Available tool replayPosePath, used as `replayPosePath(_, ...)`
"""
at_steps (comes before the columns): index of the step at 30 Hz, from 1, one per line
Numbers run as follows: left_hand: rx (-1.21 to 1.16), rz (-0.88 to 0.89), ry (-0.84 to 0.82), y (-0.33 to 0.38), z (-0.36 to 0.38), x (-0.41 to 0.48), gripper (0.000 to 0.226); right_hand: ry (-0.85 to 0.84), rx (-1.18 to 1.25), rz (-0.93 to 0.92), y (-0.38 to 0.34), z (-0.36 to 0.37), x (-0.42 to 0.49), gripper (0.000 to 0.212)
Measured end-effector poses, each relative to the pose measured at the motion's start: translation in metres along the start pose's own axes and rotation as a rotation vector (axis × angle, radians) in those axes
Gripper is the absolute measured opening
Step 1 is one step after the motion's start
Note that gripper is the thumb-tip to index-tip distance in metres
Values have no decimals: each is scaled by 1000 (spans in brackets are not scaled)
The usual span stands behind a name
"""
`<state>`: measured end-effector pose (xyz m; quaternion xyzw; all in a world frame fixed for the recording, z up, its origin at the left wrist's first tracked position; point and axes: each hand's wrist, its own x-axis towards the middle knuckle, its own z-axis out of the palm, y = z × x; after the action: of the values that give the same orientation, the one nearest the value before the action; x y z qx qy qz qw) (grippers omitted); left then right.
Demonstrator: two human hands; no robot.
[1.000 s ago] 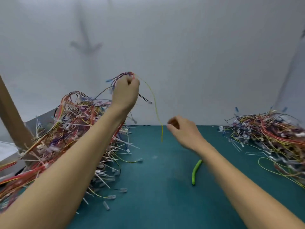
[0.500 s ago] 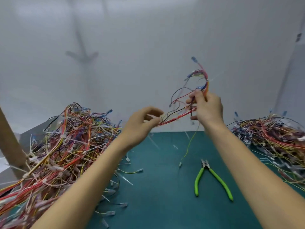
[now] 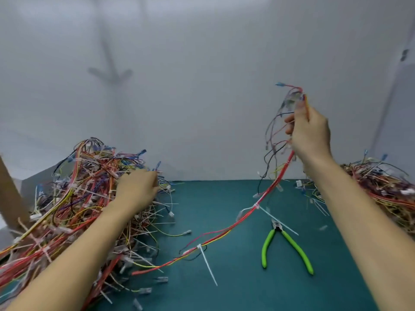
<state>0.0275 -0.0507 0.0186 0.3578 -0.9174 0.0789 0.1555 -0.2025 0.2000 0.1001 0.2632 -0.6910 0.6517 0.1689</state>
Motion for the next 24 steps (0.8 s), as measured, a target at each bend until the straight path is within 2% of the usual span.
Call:
replayPosePath(2,5,27,87,13,3,0,20,22,-127,-112,-2,2,-3,44)
replayPosePath(4,-1,150,115,25,6,-5,23,148,-290,-244,-5,-3,1,46)
replayPosePath(7,-38,432,-74,46,8,-21,36,300,-497,-415,-15,-15,9,50)
replayPosePath(8,-167,471,-152,56,6,-27,43,305,-539,-449,-18,-16,10,51)
replayPosePath(11,-944,408,-480,90,-10,-39,59,275,-582,-502,-23,-10,7,50)
replayPosePath(12,-1065,430,-568,101,-17,-39,56,261,-595,-508,-24,-6,5,49)
replayPosePath(14,-1030,546,-626,117,-25,-36,36,228,-613,-499,-23,1,1,49)
replayPosePath(16,-908,583,-580,128,-28,-30,21,207,-592,-452,-23,7,-3,48)
replayPosePath(18,-884,519,-478,134,-26,-24,20,179,-495,-382,-24,12,-6,46)
replayPosePath(21,-935,318,-242,141,-21,-14,24,64,-299,-240,-27,18,-10,45)
replayPosePath(24,-1178,28,-136,152,-24,-6,27,-46,-158,-118,-32,23,-17,46)
